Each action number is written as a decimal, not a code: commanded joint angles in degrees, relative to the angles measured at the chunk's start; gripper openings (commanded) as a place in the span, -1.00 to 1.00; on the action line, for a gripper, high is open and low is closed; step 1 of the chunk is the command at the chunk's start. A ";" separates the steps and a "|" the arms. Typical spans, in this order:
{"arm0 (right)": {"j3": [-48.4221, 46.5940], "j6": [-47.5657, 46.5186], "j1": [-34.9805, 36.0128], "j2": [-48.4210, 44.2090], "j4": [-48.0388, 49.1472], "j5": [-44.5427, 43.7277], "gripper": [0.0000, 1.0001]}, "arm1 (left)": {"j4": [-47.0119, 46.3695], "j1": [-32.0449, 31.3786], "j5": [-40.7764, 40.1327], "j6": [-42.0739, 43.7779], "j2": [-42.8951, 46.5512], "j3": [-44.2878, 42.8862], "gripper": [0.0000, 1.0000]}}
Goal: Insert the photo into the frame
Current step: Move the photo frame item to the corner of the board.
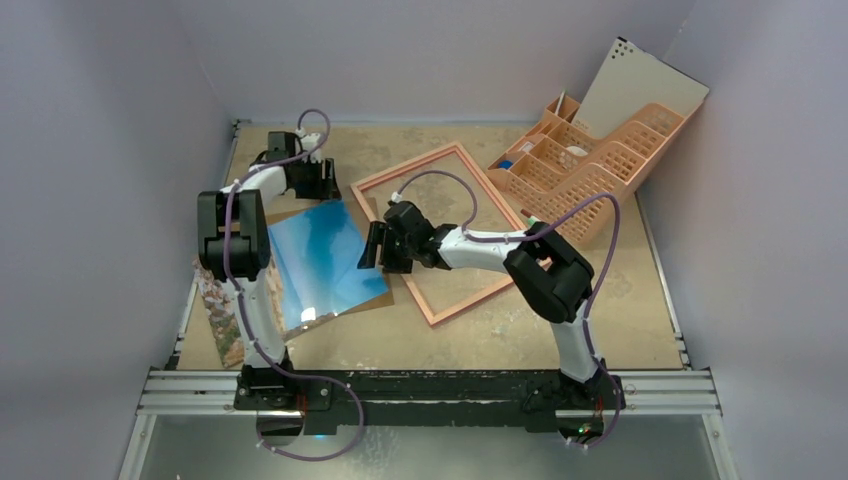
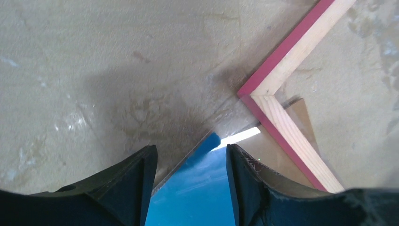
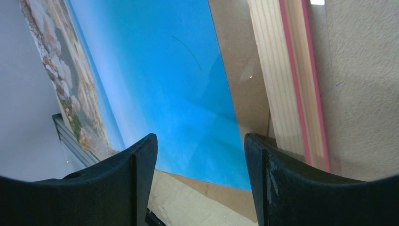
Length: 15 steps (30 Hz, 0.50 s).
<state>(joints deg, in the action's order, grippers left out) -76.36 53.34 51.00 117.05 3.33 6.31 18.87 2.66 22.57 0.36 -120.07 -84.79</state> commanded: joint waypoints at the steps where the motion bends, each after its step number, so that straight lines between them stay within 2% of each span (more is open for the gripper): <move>1: 1.64 3.05 0.82 -0.15 -0.11 2.26 0.40 | 6.25 2.20 11.26 2.50 -4.44 -4.70 0.14; 10: -0.18 3.04 0.88 2.68 -1.34 3.45 0.40 | 18.11 3.32 24.30 6.33 -12.88 -13.12 0.06; 12: -0.36 2.52 0.92 3.05 -1.63 3.68 0.40 | 19.86 3.32 25.22 5.85 -14.18 -14.46 0.06; 15: 0.08 2.60 0.95 3.33 -1.42 4.87 0.40 | 23.31 3.32 22.09 3.86 -17.06 -18.01 0.08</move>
<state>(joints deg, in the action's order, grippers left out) -76.27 56.14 51.46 118.06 5.06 9.89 32.53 6.57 45.39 3.97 -131.41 -99.94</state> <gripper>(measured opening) 0.702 0.534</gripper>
